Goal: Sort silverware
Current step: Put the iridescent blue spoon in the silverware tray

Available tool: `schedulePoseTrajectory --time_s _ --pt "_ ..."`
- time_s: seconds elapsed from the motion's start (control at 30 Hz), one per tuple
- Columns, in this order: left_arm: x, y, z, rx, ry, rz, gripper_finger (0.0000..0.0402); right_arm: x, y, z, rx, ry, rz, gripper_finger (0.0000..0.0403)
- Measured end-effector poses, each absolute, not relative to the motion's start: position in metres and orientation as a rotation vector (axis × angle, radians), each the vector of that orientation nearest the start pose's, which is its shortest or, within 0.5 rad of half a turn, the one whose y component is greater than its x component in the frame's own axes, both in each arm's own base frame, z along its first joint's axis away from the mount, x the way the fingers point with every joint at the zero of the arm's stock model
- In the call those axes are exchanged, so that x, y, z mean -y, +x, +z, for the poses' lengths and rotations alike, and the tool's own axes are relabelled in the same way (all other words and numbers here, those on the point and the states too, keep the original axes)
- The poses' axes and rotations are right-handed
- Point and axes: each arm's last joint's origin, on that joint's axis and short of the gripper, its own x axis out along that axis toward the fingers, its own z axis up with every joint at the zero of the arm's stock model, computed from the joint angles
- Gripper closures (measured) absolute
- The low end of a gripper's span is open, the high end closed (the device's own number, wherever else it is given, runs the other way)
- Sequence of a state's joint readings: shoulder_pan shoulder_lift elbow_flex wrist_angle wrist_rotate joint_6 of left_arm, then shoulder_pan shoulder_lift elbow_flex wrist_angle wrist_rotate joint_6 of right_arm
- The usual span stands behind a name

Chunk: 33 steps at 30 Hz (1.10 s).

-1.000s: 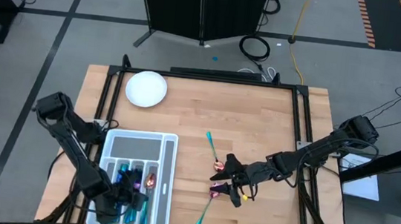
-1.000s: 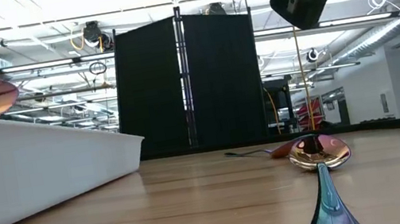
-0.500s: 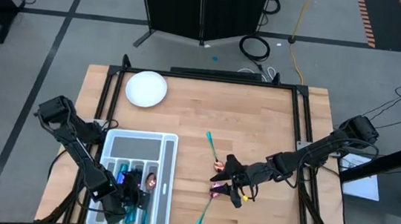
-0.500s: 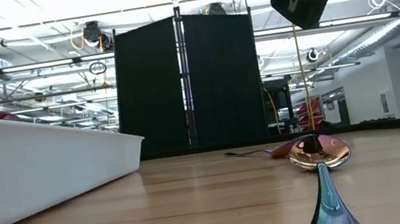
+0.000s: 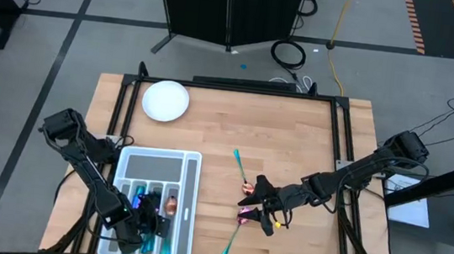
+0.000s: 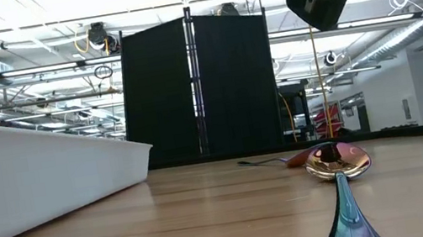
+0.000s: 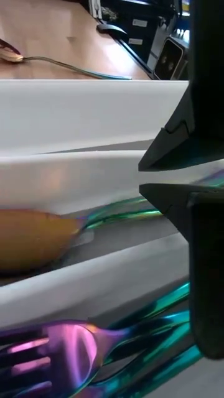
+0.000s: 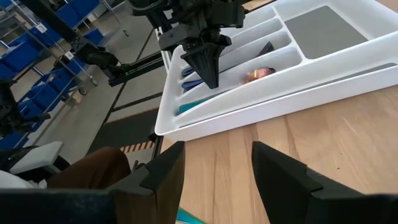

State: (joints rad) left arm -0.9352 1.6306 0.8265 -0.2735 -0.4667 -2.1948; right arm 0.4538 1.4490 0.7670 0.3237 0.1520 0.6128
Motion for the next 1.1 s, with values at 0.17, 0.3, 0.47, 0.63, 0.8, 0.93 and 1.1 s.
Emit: schedulePoseTrajectory --time_s 0.17,0.3,0.47,0.63,0.8,0.93,1.1 --pt "0.226 0.187 0.150 -0.803 -1.346 0.592 0.0357 -0.130 0.277 0.224 -0.422 0.495 0.183 0.0229" --pt "0.222 0.188 0.155 -0.847 -1.320 0.574 0.0356 -0.130 0.277 0.224 -0.422 0.495 0.183 0.0229" --pt "0.216 0.187 0.176 -0.804 -1.288 0.487 0.0356 -0.130 0.277 0.224 -0.421 0.495 0.183 0.0229" --pt "0.208 0.185 0.198 -0.770 -1.220 0.377 0.0356 -0.130 0.277 0.225 -0.414 0.490 0.186 0.0229" --pt "0.206 0.195 0.217 -0.729 -1.112 0.290 0.0357 -0.130 0.278 0.226 -0.393 0.481 0.194 0.0229" --pt "0.209 0.214 0.248 -0.654 -0.964 0.185 0.0357 -0.130 0.279 0.228 -0.372 0.483 0.190 0.0229" --pt "0.206 0.230 0.283 -0.546 -0.736 0.100 0.0357 -0.126 0.281 0.230 -0.355 0.540 0.172 0.0229"
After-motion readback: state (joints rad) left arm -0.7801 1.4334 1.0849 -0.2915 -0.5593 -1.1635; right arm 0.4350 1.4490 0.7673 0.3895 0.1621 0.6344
